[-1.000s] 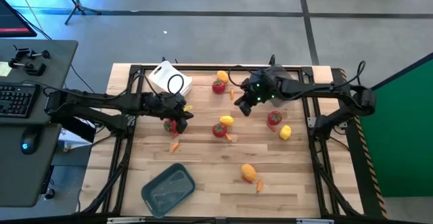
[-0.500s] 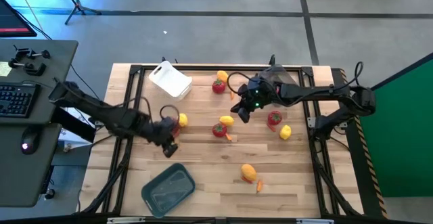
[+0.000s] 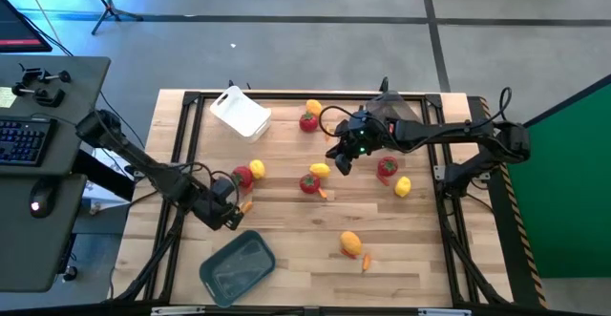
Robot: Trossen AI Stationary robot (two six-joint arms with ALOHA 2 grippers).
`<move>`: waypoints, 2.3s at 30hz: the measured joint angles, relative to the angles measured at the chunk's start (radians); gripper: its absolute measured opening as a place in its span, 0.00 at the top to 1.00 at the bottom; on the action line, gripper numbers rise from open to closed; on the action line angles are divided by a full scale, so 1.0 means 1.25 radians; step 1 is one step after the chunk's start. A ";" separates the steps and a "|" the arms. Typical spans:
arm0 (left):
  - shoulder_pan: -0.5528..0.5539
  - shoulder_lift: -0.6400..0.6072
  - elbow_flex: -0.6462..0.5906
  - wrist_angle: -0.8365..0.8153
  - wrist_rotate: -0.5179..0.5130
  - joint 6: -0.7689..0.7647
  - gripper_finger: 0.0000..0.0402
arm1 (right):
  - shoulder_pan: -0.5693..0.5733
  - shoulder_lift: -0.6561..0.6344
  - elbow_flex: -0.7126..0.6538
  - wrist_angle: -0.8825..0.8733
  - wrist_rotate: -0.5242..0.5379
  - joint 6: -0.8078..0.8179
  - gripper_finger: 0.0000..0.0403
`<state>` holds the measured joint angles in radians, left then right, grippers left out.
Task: Sort produce into baskets
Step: Put the orange chili pepper into the black transparent bin
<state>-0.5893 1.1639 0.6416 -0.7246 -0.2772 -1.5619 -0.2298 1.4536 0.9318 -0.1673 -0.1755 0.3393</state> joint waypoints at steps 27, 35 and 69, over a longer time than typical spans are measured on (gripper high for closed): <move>0.004 0.246 -0.019 0.154 -0.031 0.019 0.93 | 0.001 0.000 0.000 0.018 0.015 0.016 0.91; 0.005 0.213 -0.021 0.168 -0.022 0.051 1.00 | 0.001 -0.001 0.002 0.024 0.014 0.015 0.91; 0.481 -0.030 -0.018 1.029 0.171 0.521 1.00 | 0.156 -0.002 0.003 0.635 0.052 0.137 0.53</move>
<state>0.0113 1.1266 0.6193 0.5618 -0.0637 -0.9112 -0.0355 1.4509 0.9360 0.6269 -0.1111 0.5100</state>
